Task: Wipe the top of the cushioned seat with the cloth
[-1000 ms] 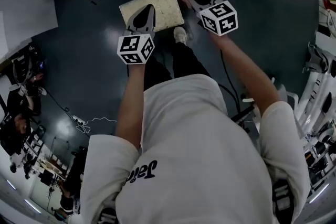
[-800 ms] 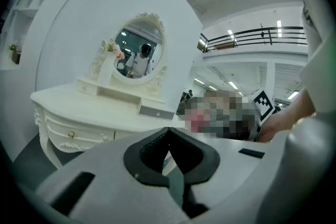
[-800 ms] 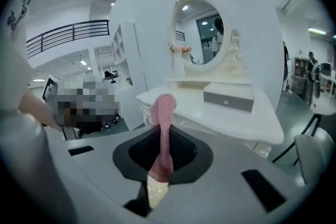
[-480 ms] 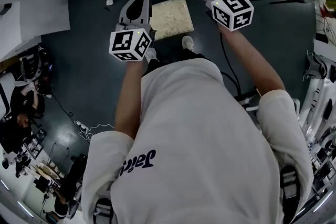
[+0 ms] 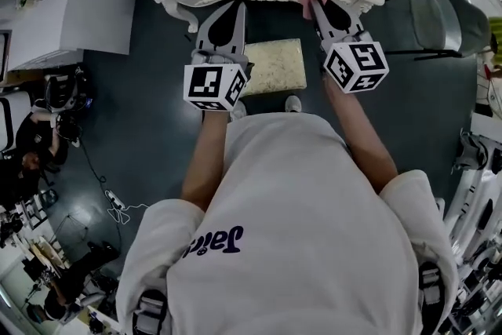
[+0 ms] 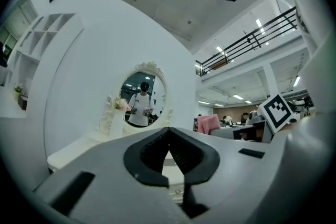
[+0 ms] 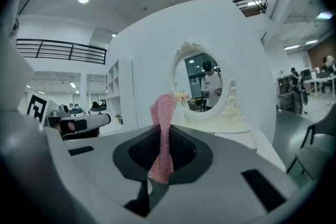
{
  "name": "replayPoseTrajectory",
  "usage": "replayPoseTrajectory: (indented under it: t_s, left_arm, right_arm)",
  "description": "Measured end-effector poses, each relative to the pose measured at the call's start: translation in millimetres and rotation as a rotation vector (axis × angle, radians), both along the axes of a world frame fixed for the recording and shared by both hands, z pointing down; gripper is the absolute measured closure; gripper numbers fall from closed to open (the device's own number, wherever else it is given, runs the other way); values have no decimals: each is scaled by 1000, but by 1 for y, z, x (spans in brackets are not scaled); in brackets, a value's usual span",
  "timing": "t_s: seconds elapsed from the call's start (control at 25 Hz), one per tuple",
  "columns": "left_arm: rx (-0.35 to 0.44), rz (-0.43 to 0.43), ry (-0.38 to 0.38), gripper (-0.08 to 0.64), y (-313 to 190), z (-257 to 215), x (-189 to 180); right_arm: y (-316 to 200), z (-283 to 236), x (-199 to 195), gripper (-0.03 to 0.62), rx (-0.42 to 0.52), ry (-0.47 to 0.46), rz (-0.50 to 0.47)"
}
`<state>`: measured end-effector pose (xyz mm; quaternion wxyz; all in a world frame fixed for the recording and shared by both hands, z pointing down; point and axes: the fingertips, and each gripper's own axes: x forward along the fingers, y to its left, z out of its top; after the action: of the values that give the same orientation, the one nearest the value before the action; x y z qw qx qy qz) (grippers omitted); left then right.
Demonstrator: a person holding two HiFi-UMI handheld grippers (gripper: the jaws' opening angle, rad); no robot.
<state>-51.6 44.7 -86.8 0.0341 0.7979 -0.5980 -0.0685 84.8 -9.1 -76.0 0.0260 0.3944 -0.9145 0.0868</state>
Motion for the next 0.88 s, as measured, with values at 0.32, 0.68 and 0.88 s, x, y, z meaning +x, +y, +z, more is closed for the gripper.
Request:
replayPoseTrajectory:
  t_s: [0.32,0.68,0.88]
  left_arm:
    - [74,8,-80,549,4,-31,5]
    - [29,-34,-110,549,5,-23,8]
    - [41,-38,-111,549,-4,-27,-1]
  right_arm:
    - [18,-45,-1,561,139,29,62]
    - [18,-42,-4,561,125,8,71]
    - [10,-43,-17,561,130,12,56]
